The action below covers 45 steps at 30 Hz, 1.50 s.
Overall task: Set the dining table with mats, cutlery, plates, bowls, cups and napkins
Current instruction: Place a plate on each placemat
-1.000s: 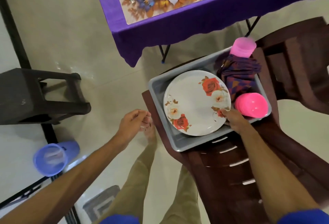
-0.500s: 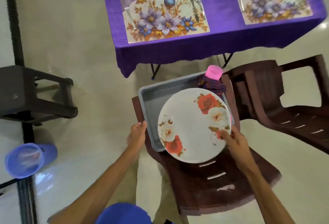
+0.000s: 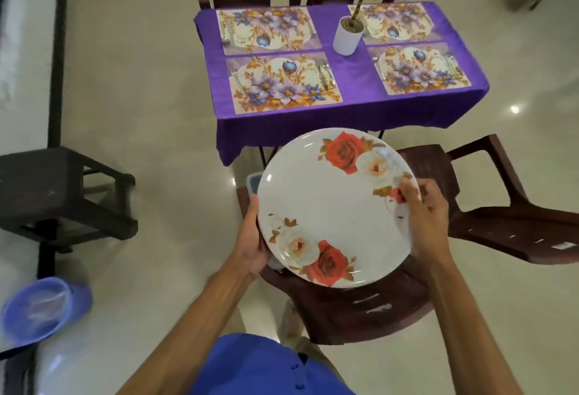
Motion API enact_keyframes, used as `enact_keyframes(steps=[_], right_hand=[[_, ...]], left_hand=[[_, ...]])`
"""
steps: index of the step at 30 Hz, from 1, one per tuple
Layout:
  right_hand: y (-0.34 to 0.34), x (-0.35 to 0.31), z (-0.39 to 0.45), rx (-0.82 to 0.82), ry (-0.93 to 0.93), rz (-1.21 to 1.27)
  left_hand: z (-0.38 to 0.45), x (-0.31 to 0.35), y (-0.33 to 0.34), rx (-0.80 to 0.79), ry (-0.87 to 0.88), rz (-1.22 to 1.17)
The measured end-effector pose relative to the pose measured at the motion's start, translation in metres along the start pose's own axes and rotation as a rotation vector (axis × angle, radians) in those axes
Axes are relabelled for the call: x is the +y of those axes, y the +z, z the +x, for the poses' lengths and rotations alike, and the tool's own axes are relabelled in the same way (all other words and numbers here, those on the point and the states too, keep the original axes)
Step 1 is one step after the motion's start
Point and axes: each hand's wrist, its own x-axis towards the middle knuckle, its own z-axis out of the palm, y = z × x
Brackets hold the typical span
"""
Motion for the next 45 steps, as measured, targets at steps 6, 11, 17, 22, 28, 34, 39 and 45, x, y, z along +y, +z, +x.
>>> enact_keyframes(steps=[6, 11, 17, 22, 28, 34, 39, 45], right_hand=[[0.088, -0.114, -0.011, -0.01, -0.231, -0.247], [0.132, -0.166, 0.015, -0.072, -0.218, -0.244], [0.213, -0.199, 0.033, -0.126, -0.189, -0.269], [0.263, -0.148, 0.027, -0.251, -0.043, -0.08], [0.336, -0.1, 0.066, -0.215, 0.165, 0.182], [0.382, -0.063, 0.14, 0.092, 0.386, 0.317], [0.392, -0.029, 0.175, 0.436, 0.569, 0.381], [0.451, 0.014, 0.229, 0.701, 0.758, 0.394]], left_hand=[[-0.017, 0.094, -0.056, -0.1, 0.103, -0.015], [-0.022, 0.168, -0.084, -0.077, 0.194, 0.102], [-0.003, 0.24, -0.129, 0.025, 0.307, 0.085], [0.049, 0.29, -0.151, 0.068, 0.339, 0.079], [0.154, 0.361, -0.139, 0.074, 0.336, 0.194], [0.276, 0.445, -0.121, 0.061, 0.329, 0.253], [0.375, 0.535, -0.121, 0.048, 0.344, 0.248], [0.488, 0.645, -0.095, 0.0, 0.348, 0.303]])
